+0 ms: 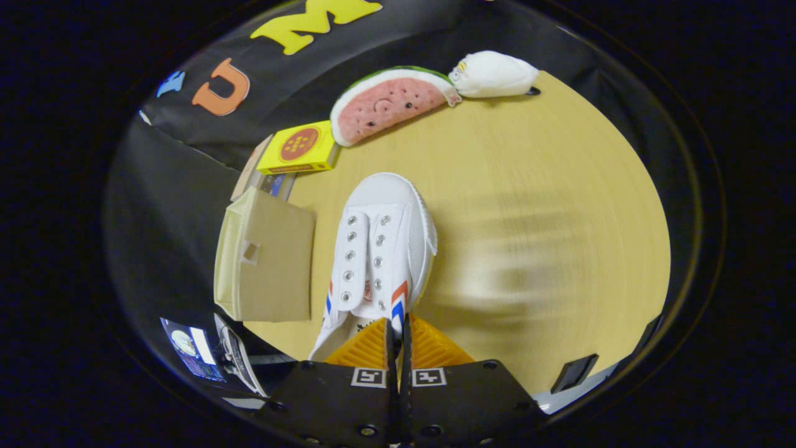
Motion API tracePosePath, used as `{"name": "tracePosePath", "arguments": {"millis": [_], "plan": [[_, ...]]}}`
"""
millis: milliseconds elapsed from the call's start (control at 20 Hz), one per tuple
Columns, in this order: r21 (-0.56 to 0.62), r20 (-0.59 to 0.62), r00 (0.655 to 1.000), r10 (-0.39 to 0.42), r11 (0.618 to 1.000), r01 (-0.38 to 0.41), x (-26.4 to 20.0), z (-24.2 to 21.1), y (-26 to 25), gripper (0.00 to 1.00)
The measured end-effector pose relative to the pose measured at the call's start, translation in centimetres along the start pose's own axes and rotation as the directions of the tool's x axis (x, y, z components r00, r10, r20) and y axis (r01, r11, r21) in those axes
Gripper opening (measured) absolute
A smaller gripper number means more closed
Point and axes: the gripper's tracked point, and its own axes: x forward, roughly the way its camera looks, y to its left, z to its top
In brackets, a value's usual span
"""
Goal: Open the storage box then place both shoes into the box .Put the left shoe in first, then the right shoe, with the right side of both shoes facing outward in a uniform manner.
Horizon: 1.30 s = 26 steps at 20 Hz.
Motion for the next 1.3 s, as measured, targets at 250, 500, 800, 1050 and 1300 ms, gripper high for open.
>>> {"name": "tracePosePath", "arguments": {"millis": [250, 500, 800, 1050, 1300], "plan": [[-0.064, 0.025, 0.997, 0.071, 0.996, -0.069, 0.6, -0.2, -0.9, 0.00], [-0.130, 0.034, 0.996, 0.080, 0.989, -0.075, 0.4, 0.2, -1.0, 0.00], [-0.122, 0.102, 0.994, -0.033, 0.991, 0.046, 0.7, 0.4, -1.4, 0.00], [-0.083, 0.162, 0.971, -0.178, 0.978, 0.193, 3.3, -1.9, -1.1, 0.00], [-0.060, 0.205, 0.934, -0.292, 0.949, 0.310, 5.6, -2.9, -1.9, 0.00]]}}
